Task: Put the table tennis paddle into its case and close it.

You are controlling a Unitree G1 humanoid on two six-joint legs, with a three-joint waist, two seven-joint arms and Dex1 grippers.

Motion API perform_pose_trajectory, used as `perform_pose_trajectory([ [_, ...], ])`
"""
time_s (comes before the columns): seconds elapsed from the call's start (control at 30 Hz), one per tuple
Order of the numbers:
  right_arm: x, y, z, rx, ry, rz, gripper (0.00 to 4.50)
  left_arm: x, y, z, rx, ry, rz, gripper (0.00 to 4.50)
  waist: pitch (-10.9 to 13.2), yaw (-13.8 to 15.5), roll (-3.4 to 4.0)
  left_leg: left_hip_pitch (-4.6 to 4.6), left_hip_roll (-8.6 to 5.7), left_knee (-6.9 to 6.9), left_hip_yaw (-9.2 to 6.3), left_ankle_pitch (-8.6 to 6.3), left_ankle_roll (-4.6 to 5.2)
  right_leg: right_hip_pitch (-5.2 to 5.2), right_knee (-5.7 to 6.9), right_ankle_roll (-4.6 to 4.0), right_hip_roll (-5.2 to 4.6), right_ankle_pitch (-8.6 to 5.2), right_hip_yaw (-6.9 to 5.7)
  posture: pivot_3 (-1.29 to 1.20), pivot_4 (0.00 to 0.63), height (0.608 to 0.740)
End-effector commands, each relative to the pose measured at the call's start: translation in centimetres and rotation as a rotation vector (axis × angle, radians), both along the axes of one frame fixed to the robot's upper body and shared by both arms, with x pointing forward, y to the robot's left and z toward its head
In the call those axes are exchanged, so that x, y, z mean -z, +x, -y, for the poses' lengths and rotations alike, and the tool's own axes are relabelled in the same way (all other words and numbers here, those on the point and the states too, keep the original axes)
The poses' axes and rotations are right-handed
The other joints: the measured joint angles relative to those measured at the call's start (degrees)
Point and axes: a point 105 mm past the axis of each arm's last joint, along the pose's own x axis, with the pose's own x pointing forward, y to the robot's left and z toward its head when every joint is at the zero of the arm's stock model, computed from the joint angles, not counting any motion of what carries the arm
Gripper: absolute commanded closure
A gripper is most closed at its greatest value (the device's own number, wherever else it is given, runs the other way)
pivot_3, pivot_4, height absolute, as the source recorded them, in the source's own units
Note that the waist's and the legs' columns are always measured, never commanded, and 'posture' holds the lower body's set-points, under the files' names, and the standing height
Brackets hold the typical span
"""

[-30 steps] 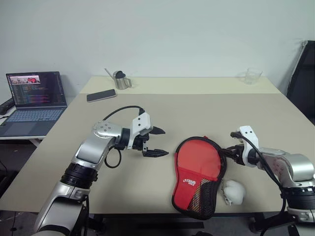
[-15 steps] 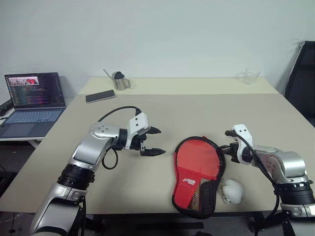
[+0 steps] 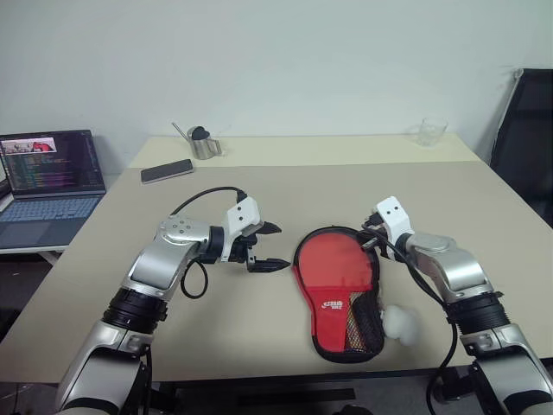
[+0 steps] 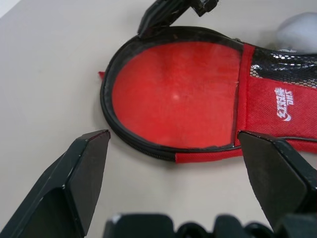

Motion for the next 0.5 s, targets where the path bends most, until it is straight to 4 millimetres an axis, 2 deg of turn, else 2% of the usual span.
perform_pose_trajectory([
  [0.03, -2.1, 0.7, -1.2, -0.058, -0.013, 0.093, 4.47, -1.2, 0.0, 0.4, 0.019, -0.005, 0.042, 0.0, 0.0, 0.0, 0.01, -0.01, 0.0, -0.01, 0.0, 0.0, 0.0, -0.02, 0.01, 0.0, 0.0, 0.0, 0.0, 0.0, 0.15, 0.74],
  [0.37, -0.9, 1.4, -0.1, -0.011, -0.049, 0.036, 4.47, -1.3, -0.2, 0.6, 0.021, -0.014, 0.047, 0.0, 0.0, 0.1, 0.01, -0.01, 0.0, -0.01, -0.02, 0.0, 0.0, -0.02, 0.02, 0.0, -0.02, 0.0, 0.0, 0.0, 0.15, 0.74],
  [0.47, -1.0, 1.3, -0.1, -0.013, -0.04, 0.024, 3.85, -1.5, 0.1, 0.8, 0.019, -0.024, 0.054, 0.0, 0.0, 0.1, 0.01, -0.01, 0.0, -0.01, -0.02, 0.0, 0.0, -0.02, 0.02, 0.0, -0.02, 0.0, 0.0, 0.0, 0.15, 0.74],
  [0.5, -1.2, 1.3, -0.1, -0.015, -0.038, 0.028, 3.5, -1.6, 0.1, 0.9, 0.019, -0.03, 0.058, 0.0, 0.0, 0.1, 0.01, -0.01, -0.01, -0.01, -0.02, 0.0, 0.0, -0.02, 0.02, 0.0, -0.02, 0.0, 0.0, 0.0, 0.15, 0.74],
])
